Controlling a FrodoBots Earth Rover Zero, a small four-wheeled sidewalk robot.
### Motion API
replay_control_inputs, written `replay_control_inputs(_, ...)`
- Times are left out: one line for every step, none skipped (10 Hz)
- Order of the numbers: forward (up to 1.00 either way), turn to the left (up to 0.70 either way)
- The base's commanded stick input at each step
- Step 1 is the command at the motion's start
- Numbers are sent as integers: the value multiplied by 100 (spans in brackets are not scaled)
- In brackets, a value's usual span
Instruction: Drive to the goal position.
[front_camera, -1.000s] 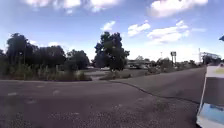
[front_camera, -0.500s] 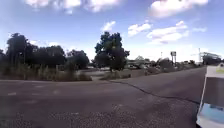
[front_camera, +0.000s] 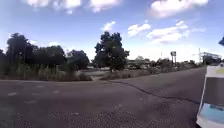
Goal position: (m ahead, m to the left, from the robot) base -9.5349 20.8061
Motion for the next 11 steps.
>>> replay_control_inputs(0, 100)
replay_control_inputs(0, 100)
replay_control_inputs(0, 100)
replay_control_inputs(0, 100)
replay_control_inputs(0, 100)
replay_control_inputs(0, 100)
replay_control_inputs(0, 100)
replay_control_inputs(0, 100)
replay_control_inputs(0, 100)
replay_control_inputs(0, 100)
replay_control_inputs(0, 100)
